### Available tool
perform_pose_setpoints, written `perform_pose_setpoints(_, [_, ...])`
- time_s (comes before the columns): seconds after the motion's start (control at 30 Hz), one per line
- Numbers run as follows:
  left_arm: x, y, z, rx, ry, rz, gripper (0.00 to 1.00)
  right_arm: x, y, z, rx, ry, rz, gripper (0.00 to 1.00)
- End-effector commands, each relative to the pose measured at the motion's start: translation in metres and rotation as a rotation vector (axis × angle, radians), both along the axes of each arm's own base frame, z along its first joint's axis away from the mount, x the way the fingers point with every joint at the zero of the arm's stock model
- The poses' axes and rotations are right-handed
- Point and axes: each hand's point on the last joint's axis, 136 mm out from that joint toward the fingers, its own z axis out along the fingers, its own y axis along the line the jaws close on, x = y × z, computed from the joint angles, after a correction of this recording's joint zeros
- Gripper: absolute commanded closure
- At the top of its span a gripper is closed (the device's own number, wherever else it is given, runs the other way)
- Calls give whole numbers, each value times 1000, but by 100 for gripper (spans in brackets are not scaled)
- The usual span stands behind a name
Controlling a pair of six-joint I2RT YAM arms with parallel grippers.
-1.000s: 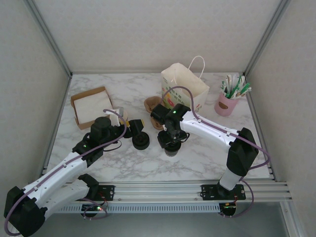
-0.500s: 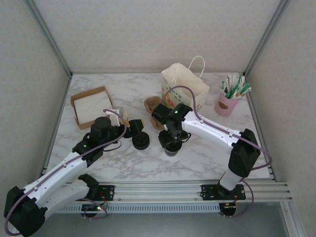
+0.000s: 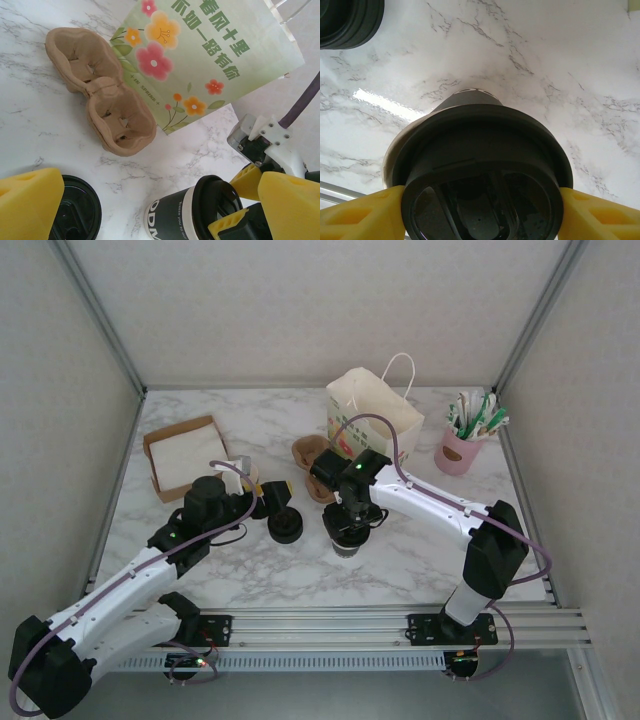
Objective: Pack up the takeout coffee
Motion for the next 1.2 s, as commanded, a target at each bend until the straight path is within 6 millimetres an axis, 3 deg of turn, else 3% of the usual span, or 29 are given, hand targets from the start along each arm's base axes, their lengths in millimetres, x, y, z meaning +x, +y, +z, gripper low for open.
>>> perform_pose_setpoints(0.0, [0,-2,-3,-9,-5,-5,0,-3,0,0,23,12,-11,30])
perform_pose_setpoints(0.1, [-4,-10,-8,-20,26,-48,7,-3,1,7,39,4,-13,30])
perform_pose_setpoints(0.43, [-40,-58,-39,6,191,-235,51,-8,3,10,74,12,-9,30])
perform_pose_setpoints(0.6, [-48,-68,-56,34,235,-255,74,-7,1,4,53,17,-14,30])
perform_pose_setpoints(0.83, [-55,-77,-78,8,294,-292,82,-7,2,0,50,27,-13,30])
perform_pose_setpoints(1.17, [-61,-86,-96,-21,335,-323,84,-4,7,0,57,24,-11,30])
